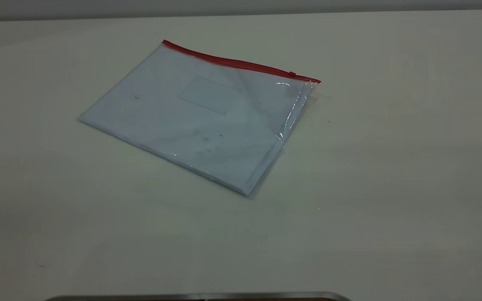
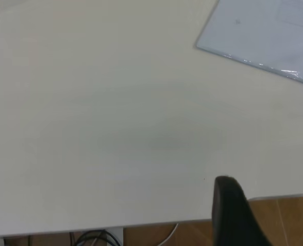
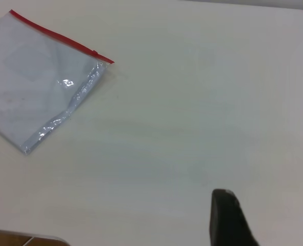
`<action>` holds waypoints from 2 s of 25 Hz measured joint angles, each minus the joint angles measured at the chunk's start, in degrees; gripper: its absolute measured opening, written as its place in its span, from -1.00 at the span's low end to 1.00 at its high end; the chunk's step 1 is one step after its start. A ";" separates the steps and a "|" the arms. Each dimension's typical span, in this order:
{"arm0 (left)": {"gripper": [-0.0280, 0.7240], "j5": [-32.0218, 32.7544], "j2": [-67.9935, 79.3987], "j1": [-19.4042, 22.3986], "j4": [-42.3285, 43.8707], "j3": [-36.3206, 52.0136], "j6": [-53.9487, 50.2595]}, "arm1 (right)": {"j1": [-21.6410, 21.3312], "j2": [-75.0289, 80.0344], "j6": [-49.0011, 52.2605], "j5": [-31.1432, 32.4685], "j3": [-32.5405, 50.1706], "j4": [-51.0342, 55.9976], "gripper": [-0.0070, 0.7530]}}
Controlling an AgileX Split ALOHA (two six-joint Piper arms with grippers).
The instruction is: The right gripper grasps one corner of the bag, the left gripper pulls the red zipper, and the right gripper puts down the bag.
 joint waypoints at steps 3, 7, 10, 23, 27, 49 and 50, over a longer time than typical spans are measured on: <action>0.21 0.00 0.00 0.00 0.00 0.00 0.00 | 0.00 0.00 0.00 0.00 0.00 0.00 0.08; 0.21 0.00 0.00 0.00 0.00 0.00 0.00 | 0.00 0.00 0.00 0.00 0.00 0.00 0.08; 0.21 0.00 0.00 0.00 0.00 0.00 -0.05 | 0.00 0.00 0.00 0.00 0.00 0.00 0.08; 0.22 -10.80 16.60 0.00 0.19 -8.48 -3.79 | 0.00 0.00 0.00 -0.25 0.00 1.29 0.08; 0.28 -15.86 31.76 0.00 0.13 -13.47 -3.17 | 0.00 0.31 0.00 -0.48 0.00 1.42 0.13; 0.58 -34.80 95.91 -6.54 -21.18 -41.49 23.78 | 0.00 57.93 -16.53 -33.60 -1.20 23.63 0.51; 0.58 -34.04 97.86 -7.20 -21.85 -42.90 26.08 | 0.00 61.85 -19.72 -34.66 -1.20 26.63 0.51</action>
